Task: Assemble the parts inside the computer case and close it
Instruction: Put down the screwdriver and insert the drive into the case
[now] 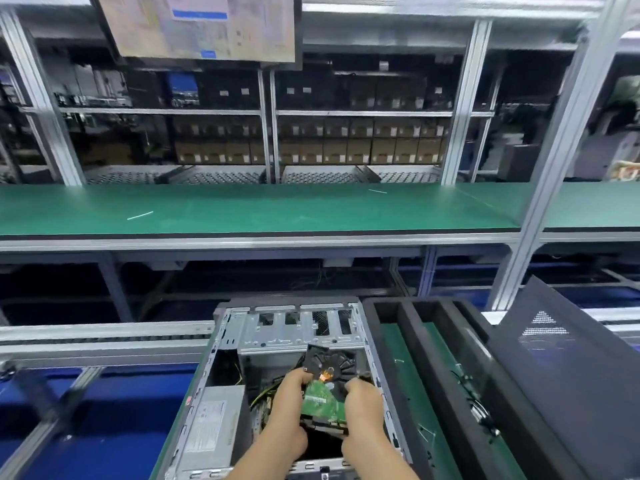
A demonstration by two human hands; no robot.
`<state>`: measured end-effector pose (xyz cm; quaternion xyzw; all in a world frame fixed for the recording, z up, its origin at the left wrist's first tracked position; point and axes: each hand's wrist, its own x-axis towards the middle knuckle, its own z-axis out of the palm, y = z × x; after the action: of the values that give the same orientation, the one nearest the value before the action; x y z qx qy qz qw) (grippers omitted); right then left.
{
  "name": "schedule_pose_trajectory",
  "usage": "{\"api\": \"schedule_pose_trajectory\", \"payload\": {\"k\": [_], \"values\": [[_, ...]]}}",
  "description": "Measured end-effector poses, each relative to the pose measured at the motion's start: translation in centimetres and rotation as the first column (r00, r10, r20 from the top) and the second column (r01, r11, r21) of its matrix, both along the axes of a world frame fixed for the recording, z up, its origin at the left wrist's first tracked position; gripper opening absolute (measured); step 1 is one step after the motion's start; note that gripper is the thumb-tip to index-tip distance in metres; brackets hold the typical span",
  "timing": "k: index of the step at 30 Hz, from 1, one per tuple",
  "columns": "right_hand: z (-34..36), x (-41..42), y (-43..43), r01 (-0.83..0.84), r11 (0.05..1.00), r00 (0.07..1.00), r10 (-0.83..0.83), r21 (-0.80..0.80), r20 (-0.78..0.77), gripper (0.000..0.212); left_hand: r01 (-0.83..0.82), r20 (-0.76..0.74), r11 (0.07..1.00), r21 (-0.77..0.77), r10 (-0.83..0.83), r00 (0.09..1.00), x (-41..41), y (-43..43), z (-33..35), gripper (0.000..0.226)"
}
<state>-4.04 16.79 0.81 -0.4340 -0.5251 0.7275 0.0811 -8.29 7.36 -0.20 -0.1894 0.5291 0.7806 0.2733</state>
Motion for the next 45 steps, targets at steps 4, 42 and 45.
{"api": "schedule_pose_trajectory", "payload": {"k": [4,42,45], "values": [[-0.1,-0.4,0.6,0.066,0.997,0.995,-0.069,0.038,0.079,0.023,0.026,0.047,0.991,-0.135,-0.02,0.999,-0.3,0.3,-0.5,0.011],[-3.8,-2.3,2.0,0.198,0.884,0.952,-0.277,-0.423,-0.133,0.059,-0.118,0.145,0.952,0.283,0.08,0.986,-6.1,4.2,-2.1,0.033],[-4.3,-3.0,2.4,0.234,0.85,0.941,-0.32,-0.471,-0.109,0.054,-0.149,0.142,0.934,0.325,0.108,0.984,-6.2,4.2,-2.2,0.015]]}}
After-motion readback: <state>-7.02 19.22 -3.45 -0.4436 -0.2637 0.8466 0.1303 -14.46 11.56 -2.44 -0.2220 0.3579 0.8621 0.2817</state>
